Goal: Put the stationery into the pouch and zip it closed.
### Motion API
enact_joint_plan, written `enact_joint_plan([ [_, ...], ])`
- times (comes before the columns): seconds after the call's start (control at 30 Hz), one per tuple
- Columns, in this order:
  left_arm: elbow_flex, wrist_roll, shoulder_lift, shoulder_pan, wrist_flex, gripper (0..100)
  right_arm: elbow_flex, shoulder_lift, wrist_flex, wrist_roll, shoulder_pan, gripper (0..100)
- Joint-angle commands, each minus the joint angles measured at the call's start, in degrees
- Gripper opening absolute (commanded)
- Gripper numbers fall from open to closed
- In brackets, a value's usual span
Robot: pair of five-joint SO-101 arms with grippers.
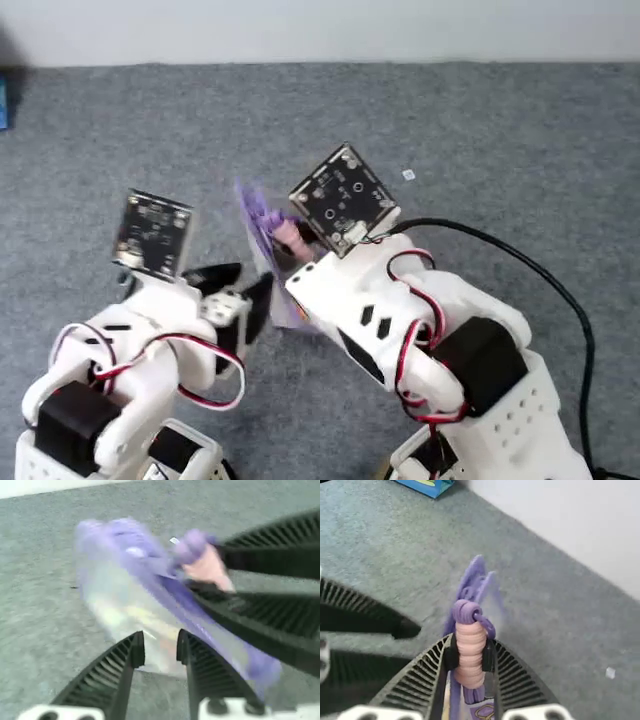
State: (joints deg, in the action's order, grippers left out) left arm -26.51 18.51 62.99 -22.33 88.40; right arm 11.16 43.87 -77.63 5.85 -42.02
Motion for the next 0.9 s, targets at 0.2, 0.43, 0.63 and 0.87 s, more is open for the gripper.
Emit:
enact_joint_plan([
  [0.2, 6.7, -9.0, 0.2, 12.0, -1.7, 13, 0.7, -1.5, -6.5, -2.7, -4.2, 0.7],
  [0.43, 5.5, -10.0, 0.2, 13.7, 0.4, 13, 0.7, -1.8, -5.7, -2.5, -3.9, 0.7],
  [0.63, 1.2, -9.8, 0.2, 9.8, 3.8, 12, 0.4, -1.7, 3.4, -0.4, 0.2, 0.7],
  [0.87, 1.1, -3.2, 0.2, -2.1, 1.2, 12, 0.3, -1.6, 13.1, 2.0, 1.5, 0.7],
])
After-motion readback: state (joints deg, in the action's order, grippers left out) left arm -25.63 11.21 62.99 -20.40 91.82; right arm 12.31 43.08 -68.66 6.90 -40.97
